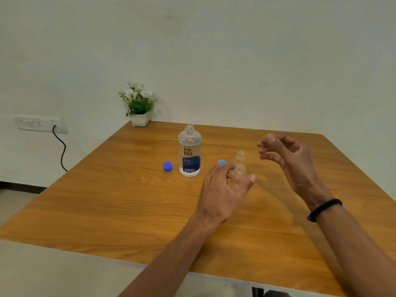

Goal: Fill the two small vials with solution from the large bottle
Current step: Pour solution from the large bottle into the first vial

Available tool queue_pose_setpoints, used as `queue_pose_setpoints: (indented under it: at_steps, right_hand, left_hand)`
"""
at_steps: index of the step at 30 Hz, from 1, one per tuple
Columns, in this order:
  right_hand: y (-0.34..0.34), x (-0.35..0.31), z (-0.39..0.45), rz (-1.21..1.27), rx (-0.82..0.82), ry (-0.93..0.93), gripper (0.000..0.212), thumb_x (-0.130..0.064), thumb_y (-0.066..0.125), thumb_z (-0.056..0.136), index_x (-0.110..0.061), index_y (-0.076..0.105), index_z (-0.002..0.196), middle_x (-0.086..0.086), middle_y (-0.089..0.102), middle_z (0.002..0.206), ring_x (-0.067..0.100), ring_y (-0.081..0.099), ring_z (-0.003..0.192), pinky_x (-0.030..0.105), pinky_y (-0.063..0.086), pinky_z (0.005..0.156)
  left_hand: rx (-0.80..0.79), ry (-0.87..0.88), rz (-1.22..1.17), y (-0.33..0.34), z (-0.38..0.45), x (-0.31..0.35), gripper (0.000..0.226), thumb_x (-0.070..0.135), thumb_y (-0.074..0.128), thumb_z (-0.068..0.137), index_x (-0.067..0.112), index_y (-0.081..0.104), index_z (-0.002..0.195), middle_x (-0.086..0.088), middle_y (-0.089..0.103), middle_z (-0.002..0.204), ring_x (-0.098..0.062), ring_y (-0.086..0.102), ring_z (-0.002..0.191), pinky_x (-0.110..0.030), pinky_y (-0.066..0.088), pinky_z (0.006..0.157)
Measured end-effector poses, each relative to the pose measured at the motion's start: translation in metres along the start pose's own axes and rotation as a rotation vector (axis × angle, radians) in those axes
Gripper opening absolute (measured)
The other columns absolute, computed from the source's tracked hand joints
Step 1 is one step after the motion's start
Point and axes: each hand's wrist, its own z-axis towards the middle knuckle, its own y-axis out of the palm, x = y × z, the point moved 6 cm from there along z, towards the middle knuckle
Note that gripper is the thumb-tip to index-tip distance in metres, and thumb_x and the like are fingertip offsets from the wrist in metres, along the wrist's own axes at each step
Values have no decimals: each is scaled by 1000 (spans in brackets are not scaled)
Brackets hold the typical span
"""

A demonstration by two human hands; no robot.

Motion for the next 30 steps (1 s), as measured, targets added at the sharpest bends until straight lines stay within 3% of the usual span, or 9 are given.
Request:
queue_pose_setpoints:
  at_steps: [3, 8, 13, 19, 24, 30]
  right_hand:
    - [11, -7, -2, -20, 7, 11, 58, -66, 87, 72, -14, 79, 97, 12, 80, 98, 25, 74, 90, 44, 64, 86]
    - [24, -4, -9, -38, 54, 62, 41, -47, 77, 86, -7, 77, 93, 15, 80, 96, 25, 74, 87, 45, 64, 86]
    - [43, 4, -11, 13, 63, 98, 43, -46, 80, 87, -4, 77, 95, 17, 79, 99, 28, 74, 89, 43, 64, 87]
    - [95, 18, -7, -71, -5, 99, 36, -36, 86, 88, -11, 76, 112, 7, 81, 105, 25, 79, 101, 41, 66, 90]
    - [137, 41, -3, -307, -26, 52, 80, -53, 89, 80, -29, 52, 147, -6, 68, 127, 7, 68, 115, 30, 60, 92]
    - [164, 63, 7, -385, -114, 22, 94, -55, 94, 71, -29, 51, 150, -3, 66, 140, 11, 64, 125, 29, 59, 100]
  left_hand:
    - [-107, -9, 78, 6, 1, 0, 75, 72, 67, 85, 21, 59, 140, 7, 61, 123, -7, 54, 109, -27, 49, 99]
    - [-139, -4, 34, 7, 5, -4, 46, 47, 76, 91, 18, 69, 127, 4, 69, 112, -8, 60, 91, -34, 59, 91]
    - [-65, -94, -93, -7, -1, -12, 35, 44, 77, 91, 19, 73, 114, 10, 74, 101, -1, 66, 86, -10, 52, 71]
    - [91, -165, -207, -40, -31, -29, 26, 39, 76, 93, 22, 74, 113, 17, 72, 92, 3, 68, 85, -8, 52, 69]
    - [246, -239, -250, -72, -48, -47, 24, 41, 73, 94, 28, 72, 115, 14, 73, 98, -2, 67, 74, -13, 51, 63]
    - [392, -295, -290, -90, -57, -57, 33, 46, 74, 93, 34, 68, 123, 13, 73, 97, -4, 69, 75, -31, 60, 72]
